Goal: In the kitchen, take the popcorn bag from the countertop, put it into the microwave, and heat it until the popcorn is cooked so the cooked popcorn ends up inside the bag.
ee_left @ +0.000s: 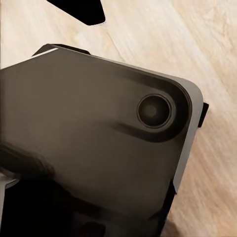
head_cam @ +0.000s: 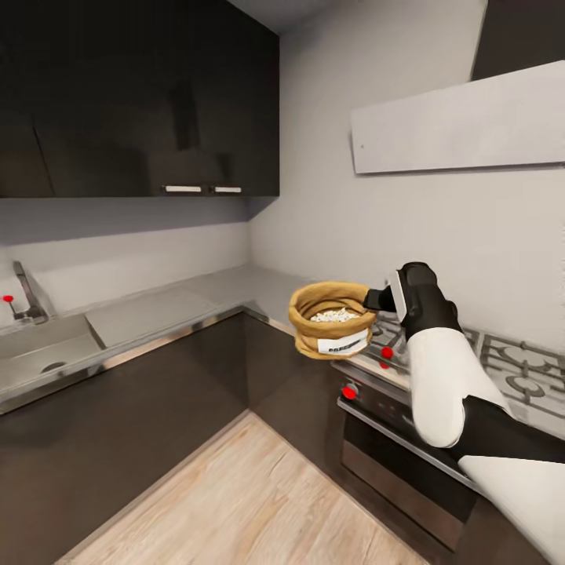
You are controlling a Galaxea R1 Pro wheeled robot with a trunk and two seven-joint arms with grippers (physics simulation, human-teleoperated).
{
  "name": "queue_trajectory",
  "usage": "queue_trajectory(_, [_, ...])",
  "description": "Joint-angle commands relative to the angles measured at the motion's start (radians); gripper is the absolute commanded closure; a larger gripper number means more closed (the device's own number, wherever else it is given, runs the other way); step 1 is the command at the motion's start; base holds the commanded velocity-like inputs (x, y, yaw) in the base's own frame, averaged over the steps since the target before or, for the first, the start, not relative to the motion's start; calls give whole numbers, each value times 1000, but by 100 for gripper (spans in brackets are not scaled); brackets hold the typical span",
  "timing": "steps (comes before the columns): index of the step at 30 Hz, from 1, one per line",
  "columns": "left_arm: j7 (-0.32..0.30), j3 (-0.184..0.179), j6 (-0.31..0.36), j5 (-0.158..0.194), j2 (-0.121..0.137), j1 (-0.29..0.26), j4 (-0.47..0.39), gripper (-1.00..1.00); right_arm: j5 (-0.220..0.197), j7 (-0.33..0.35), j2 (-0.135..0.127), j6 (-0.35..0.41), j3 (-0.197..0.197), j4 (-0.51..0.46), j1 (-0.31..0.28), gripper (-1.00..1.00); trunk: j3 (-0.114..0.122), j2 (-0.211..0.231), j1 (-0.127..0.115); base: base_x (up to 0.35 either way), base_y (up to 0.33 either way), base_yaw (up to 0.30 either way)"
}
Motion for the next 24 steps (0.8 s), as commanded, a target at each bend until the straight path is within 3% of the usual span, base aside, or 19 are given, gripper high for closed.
queue_trajectory(1, [-1,7,-1,0,-1,0,-1,-100,2,-1,0,3,-5,2,-1,100,-1,-1,-1,-346,0,0])
queue_trajectory(14, [-1,9,-1,0,-1,0,-1,-100,2,-1,-5,3,-5,21,-1,100,-1,-1,-1,-346,0,0])
queue_trajectory(19, [-1,9,-1,0,-1,0,-1,-100,1,-1,-8,3,-7,105,-1,100,-1,-1,-1,-346,0,0])
queue_trajectory(24, [-1,7,-1,0,-1,0,-1,-100,1,-1,-10,3,-8,114,2,100,-1,-1,-1,-346,0,0])
